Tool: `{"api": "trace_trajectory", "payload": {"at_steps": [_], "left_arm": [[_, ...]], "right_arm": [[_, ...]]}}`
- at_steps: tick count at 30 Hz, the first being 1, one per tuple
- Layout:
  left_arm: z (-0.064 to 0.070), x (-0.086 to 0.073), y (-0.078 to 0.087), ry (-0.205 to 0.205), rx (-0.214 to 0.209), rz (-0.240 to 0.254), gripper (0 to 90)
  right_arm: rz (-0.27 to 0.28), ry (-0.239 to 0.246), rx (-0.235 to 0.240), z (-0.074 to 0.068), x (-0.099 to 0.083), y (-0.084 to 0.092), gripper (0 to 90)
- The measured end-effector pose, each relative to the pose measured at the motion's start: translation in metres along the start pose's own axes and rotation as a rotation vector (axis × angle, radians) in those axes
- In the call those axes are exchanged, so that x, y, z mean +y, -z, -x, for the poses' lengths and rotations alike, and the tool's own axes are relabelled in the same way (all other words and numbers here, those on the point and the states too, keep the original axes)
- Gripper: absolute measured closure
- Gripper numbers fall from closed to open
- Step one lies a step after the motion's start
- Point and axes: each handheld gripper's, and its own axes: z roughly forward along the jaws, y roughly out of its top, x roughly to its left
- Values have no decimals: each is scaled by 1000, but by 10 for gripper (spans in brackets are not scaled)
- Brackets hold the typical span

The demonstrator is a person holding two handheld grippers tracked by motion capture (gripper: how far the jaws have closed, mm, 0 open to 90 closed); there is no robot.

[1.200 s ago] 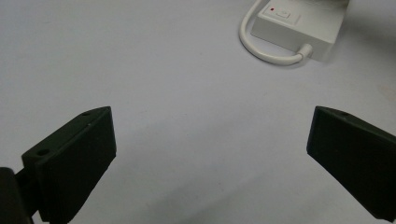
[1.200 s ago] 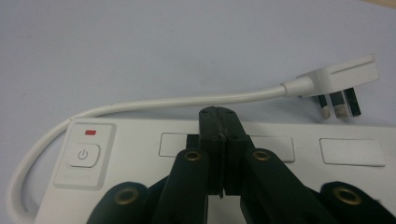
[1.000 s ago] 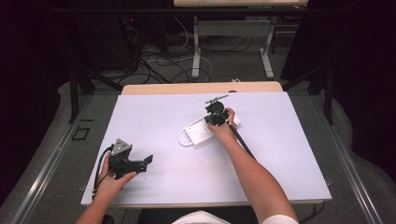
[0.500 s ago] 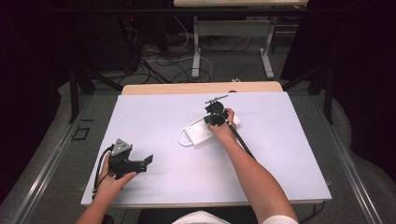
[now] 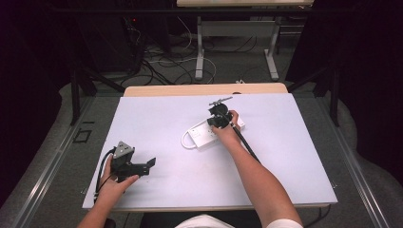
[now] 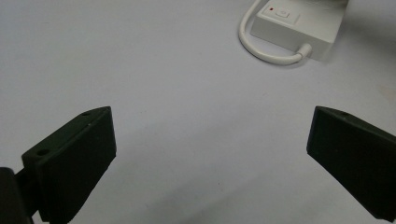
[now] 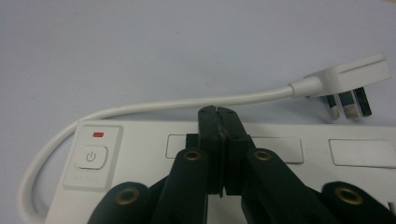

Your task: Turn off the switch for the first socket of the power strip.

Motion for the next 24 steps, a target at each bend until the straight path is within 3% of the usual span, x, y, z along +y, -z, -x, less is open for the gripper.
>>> {"api": "trace_trajectory", "payload": {"at_steps": [9,15,24], "left_arm": [[0,0,0,-7,1,-3,12],[0,0,0,2,-1,-5,12],[-1,1,-2,3,2,-6,12]], "right_arm": [[-5,32,-15,0,-1,-2,900],[1,1,-9,0,-1,-2,900],[3,10,-11,1,-2,-2,900]]}}
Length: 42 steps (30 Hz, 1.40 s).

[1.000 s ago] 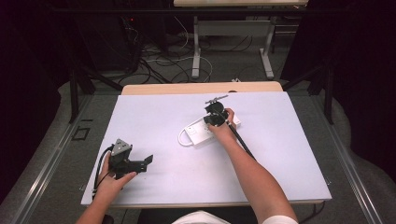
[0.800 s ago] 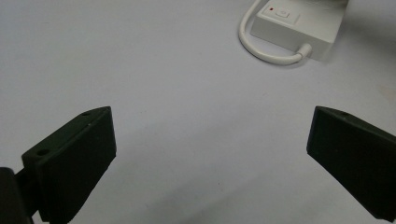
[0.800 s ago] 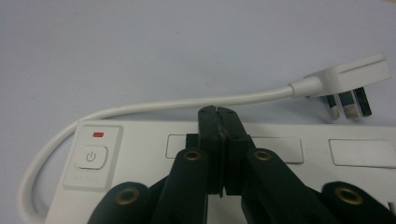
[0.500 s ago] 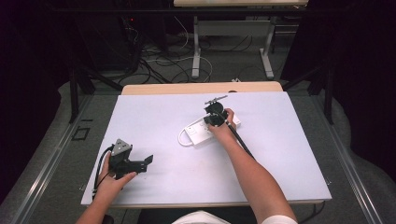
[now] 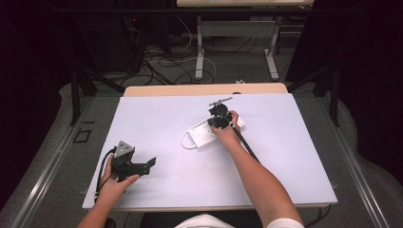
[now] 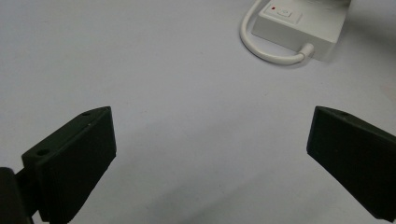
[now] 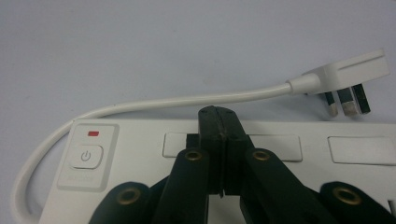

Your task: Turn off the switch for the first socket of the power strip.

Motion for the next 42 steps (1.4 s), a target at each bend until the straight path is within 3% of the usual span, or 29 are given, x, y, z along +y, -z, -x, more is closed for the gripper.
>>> {"api": "trace_trajectory", "payload": {"at_steps": [17,42], "left_arm": [[-1,-1,1,-3,5,-2,12],[0,-1,1,-2,7,10,11]], "right_arm": [[34,10,-6,1,2,7,897],[73,62,9,-13,5,27,767]]}}
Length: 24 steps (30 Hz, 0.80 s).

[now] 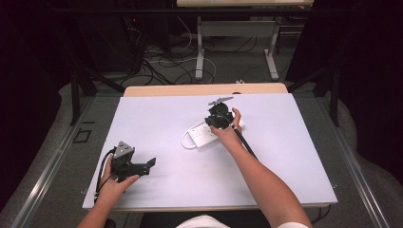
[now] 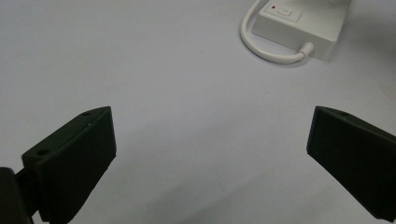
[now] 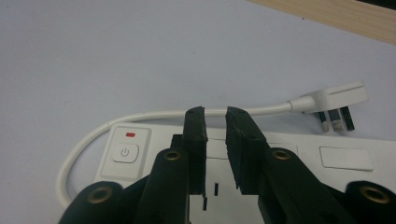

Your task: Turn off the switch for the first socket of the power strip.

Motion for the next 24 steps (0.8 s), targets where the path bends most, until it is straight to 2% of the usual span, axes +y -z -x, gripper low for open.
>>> {"api": "trace_trajectory", "payload": {"at_steps": [13,22,24], "left_arm": [[0,0,1,5,-7,-8,12],[0,0,0,8,-1,4,12],[0,0,1,4,-7,-9,12]], "right_arm": [[28,33,25,-11,1,16,687],[53,51,39,-20,2,29,574],[51,52,47,-21,2,32,552]]}}
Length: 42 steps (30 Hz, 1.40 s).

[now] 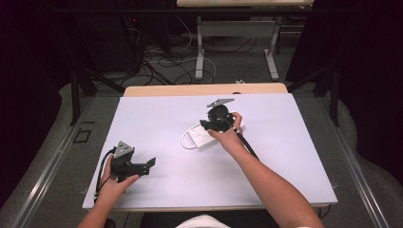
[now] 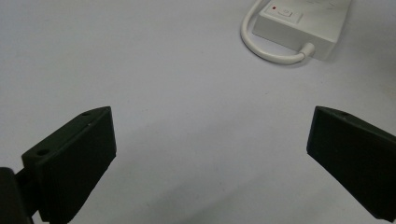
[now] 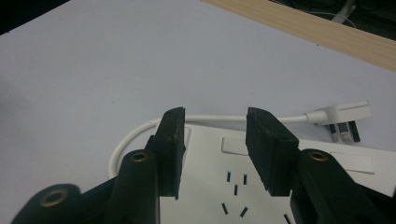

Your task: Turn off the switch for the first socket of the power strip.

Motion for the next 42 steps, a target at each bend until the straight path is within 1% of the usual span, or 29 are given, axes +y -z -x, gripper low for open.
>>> {"api": "trace_trajectory", "payload": {"at_steps": [2,3,5,10,12,13,14,16,17,18,20,22,23,24,25,26,27,28,29,31,34,37,39,40,42], "left_arm": [[0,0,0,0,2,-1,12],[0,0,0,0,2,0,12],[0,0,1,-6,4,-1,12],[0,0,1,-7,4,1,12],[0,0,1,-6,5,1,12],[0,0,1,-6,5,1,12],[0,0,1,-6,5,1,12],[0,0,1,-8,5,0,12],[1,0,0,3,4,2,11],[1,0,0,0,4,4,12],[1,0,0,0,4,-1,12],[1,0,0,3,4,-1,12],[1,0,0,-7,7,-2,12],[1,0,0,-7,7,-3,12],[1,0,0,-7,7,-2,12],[1,0,0,-9,6,-3,11],[1,0,0,-8,6,-2,12],[1,0,1,-7,7,-2,12],[1,0,0,3,5,-1,12],[1,0,0,3,5,0,12],[1,0,1,-7,7,0,12],[1,0,1,-5,8,-1,12],[1,0,1,-5,7,0,12],[2,0,1,3,6,2,12],[2,0,1,4,7,2,12]], "right_arm": [[-11,-5,8,-1,0,3,522],[-1,-5,10,-1,0,4,505],[-11,4,9,-2,0,8,479],[-11,21,6,-4,-5,16,428],[-9,52,6,-5,-7,20,403],[9,76,12,-5,-9,22,393],[22,84,13,-6,-11,23,391],[18,97,16,-7,-15,26,363],[18,95,20,-7,-17,27,343],[16,103,20,-7,-19,28,324],[9,106,18,-7,-24,31,319],[10,93,28,-7,-29,34,318],[5,90,34,-6,-31,36,312],[-11,82,39,-6,-32,38,294],[6,85,41,-5,-35,39,272],[1,85,47,-4,-36,41,258],[12,82,48,-3,-38,43,249],[13,73,52,-3,-40,45,234],[9,73,53,-2,-41,47,212],[20,60,55,0,-44,51,186],[34,53,56,3,-48,58,156],[44,34,55,6,-52,66,148],[61,30,50,8,-55,72,138],[67,23,44,8,-56,75,124],[79,24,35,9,-59,80,73]]}}
